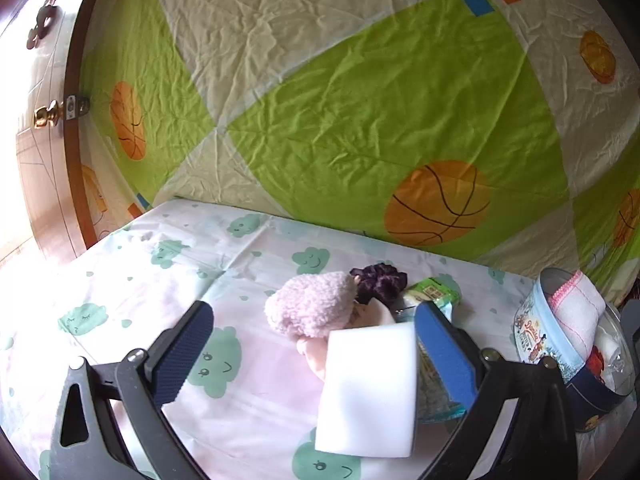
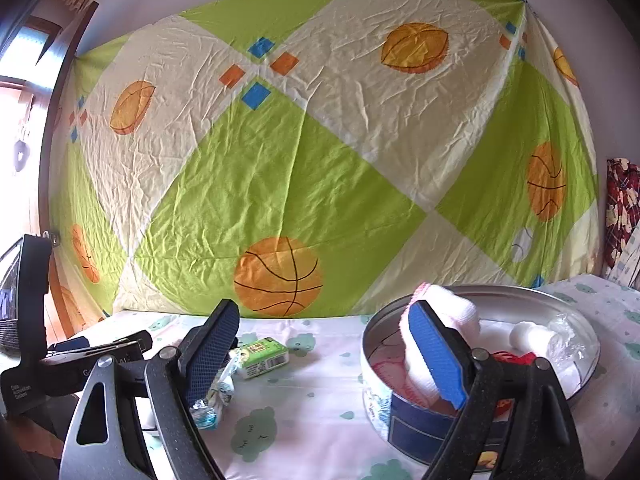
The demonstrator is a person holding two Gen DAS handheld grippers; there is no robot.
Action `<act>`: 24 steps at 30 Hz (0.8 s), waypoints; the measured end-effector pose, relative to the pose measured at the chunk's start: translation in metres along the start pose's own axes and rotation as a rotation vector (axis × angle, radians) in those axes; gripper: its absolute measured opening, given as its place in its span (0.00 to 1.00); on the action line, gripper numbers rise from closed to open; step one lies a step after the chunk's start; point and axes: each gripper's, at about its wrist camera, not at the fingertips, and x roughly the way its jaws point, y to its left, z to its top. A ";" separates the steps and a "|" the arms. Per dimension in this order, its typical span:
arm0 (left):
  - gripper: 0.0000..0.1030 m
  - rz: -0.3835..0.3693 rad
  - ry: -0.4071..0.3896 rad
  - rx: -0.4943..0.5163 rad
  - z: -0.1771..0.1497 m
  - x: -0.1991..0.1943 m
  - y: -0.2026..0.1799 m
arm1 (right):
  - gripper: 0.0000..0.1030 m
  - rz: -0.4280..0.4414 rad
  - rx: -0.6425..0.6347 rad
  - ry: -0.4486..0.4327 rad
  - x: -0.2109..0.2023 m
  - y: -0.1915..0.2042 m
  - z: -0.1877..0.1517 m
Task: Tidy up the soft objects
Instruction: 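Grasp the white sponge block with the left gripper while the right gripper grasps the clear cotton-swab bag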
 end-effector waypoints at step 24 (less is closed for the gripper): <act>0.81 -0.157 0.338 0.043 -0.030 0.043 -0.012 | 0.86 0.063 0.150 0.151 0.015 -0.020 -0.010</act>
